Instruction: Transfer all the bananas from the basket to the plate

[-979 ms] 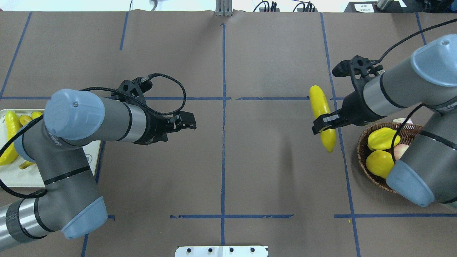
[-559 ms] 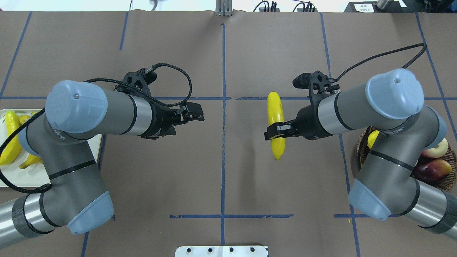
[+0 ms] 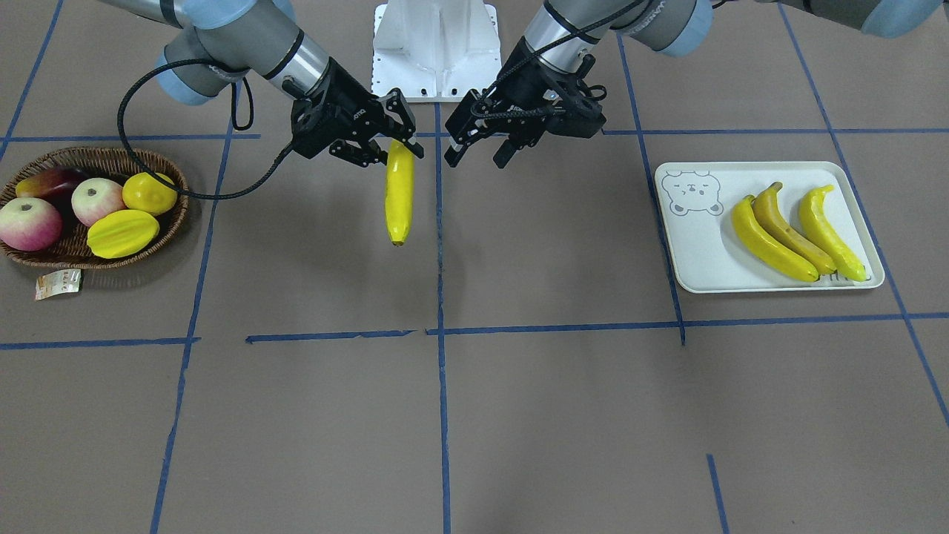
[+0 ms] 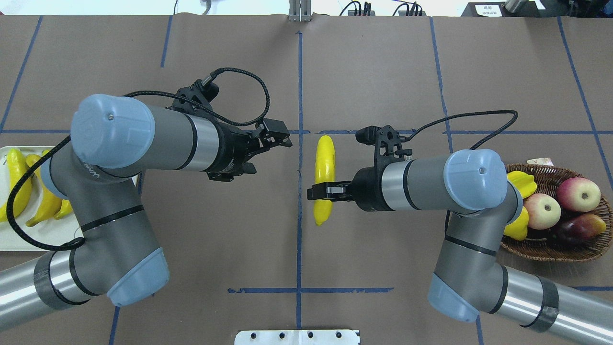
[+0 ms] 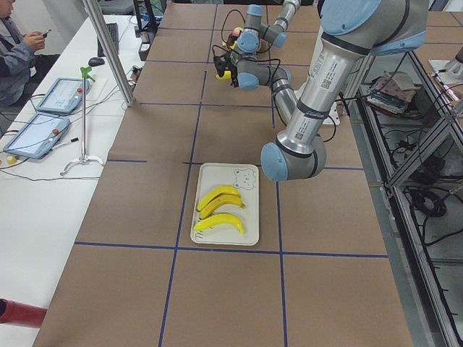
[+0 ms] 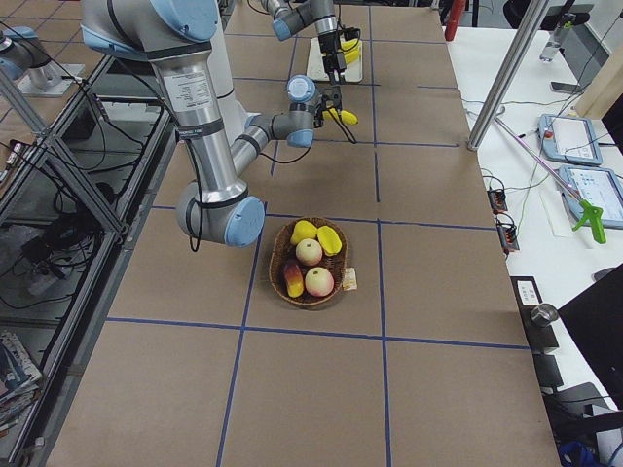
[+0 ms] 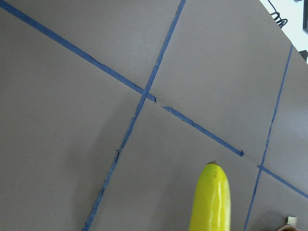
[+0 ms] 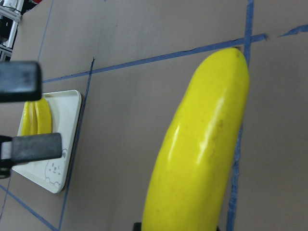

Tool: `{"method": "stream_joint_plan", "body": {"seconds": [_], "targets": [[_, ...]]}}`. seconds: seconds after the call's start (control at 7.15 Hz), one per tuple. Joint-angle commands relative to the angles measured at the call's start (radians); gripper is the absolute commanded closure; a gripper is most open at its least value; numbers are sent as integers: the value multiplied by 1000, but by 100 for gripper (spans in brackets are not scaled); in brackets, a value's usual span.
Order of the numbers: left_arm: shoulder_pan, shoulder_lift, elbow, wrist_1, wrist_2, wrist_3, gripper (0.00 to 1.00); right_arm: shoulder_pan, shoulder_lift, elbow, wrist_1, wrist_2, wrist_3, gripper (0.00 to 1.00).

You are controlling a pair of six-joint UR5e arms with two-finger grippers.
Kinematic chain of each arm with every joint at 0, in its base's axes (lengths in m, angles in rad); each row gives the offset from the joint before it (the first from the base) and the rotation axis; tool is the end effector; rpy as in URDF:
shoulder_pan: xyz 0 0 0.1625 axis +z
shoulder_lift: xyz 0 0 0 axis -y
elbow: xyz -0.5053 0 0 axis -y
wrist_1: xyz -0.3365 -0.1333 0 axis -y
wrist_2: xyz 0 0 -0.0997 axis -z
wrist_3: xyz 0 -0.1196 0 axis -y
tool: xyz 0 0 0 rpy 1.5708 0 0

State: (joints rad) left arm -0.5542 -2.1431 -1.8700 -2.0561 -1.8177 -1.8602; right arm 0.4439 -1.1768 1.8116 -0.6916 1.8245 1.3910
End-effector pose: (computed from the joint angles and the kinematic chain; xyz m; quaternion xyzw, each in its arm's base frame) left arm 0.4765 -0.4173 0.2570 -0.0128 0.6300 -0.2458 0.7366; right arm -0.4850 -0.3450 0.3366 0.1215 -0.6766 0.0088 0.7262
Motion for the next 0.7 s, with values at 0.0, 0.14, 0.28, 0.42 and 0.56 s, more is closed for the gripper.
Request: {"method": "stream_joint_plan", "body": {"seconds": [0.0,0.14,0.28,0.42,0.56], "targets": [[2,-47,72,-39,0,-36,1,-28,8,-5,37,-37,25,96],[2,-49,81,-39,0,-36,1,-34,25,-5,37,-50,28,96],[3,-50,91,-39,0,-36,1,-37,26,-5,38,-51,34,96],[5,-69,124,-41,0,-34,1,-37,32,-2,38,-51,34,96],[7,-72,140,-55,-2,-34,2,-37,40,-2,38,-53,36,96]]}}
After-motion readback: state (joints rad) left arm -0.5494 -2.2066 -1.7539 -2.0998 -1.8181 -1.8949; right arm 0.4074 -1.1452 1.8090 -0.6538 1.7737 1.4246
